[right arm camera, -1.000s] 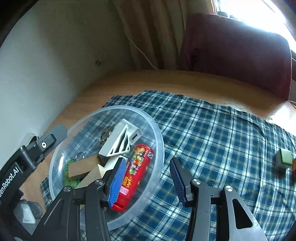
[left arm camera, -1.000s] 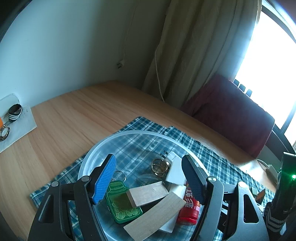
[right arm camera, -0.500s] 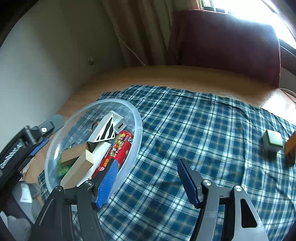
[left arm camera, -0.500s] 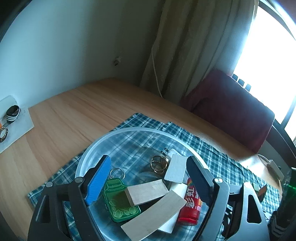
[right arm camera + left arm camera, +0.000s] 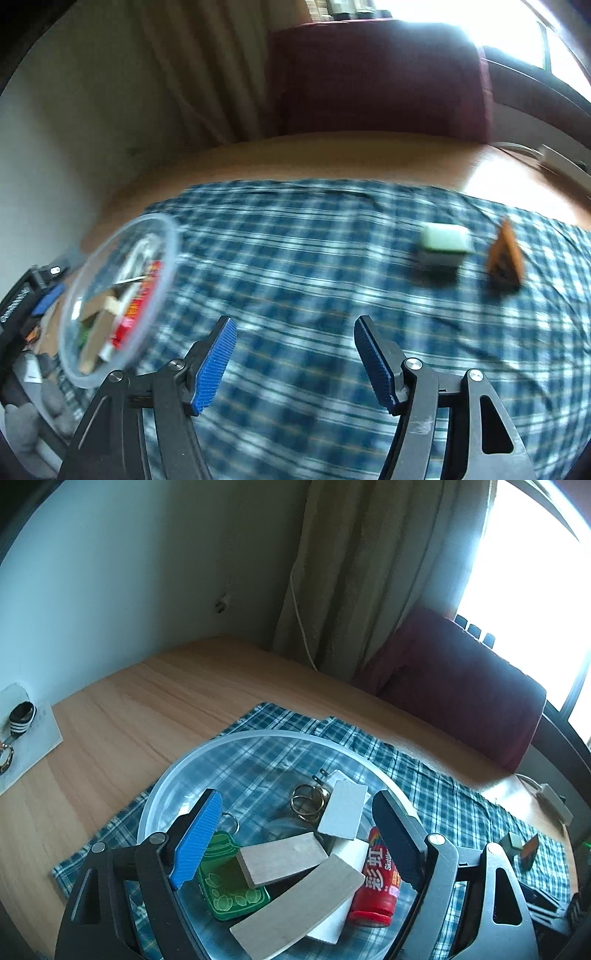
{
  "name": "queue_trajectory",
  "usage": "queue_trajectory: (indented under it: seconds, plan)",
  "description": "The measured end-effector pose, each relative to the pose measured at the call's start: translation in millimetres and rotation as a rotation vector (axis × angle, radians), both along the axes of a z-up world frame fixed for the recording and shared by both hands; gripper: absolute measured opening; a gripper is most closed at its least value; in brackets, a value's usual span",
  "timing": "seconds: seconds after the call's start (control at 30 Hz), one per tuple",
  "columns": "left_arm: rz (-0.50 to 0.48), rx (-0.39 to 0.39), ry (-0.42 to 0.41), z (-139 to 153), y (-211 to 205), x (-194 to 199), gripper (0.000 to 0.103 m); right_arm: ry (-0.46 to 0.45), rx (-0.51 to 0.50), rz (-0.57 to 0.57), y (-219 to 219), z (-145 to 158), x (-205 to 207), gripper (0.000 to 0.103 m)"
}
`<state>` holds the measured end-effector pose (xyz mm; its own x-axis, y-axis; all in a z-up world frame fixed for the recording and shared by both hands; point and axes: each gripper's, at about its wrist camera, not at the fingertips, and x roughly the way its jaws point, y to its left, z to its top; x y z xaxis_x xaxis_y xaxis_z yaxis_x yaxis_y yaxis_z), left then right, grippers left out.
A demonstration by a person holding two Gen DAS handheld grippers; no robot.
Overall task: Organize rigid objects
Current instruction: 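Move the right gripper from the bowl to the orange wooden block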
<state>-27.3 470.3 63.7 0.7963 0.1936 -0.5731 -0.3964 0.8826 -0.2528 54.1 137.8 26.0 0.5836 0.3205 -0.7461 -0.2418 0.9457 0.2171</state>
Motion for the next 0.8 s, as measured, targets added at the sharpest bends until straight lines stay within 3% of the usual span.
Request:
queue_trajectory:
  seconds: [0.3,0.43,0.8]
  plan:
    - [-0.029,0.043,0.015,-2.0,-22.0,6.5,0.084,0.003,-0.005,-0.128,-71.5,0.3,-4.9,0.07]
    - [-0.058,0.072,0.025,-3.2,-40.9,8.6,0.084,-0.005,-0.023,-0.162,-83.7,0.2,-0.6,0.072]
    - [-0.237,0.173,0.051,-6.3,-125.4,18.7,0.084,0.011,-0.025,-0.227,-129.2,-3.9,19.9,0.074]
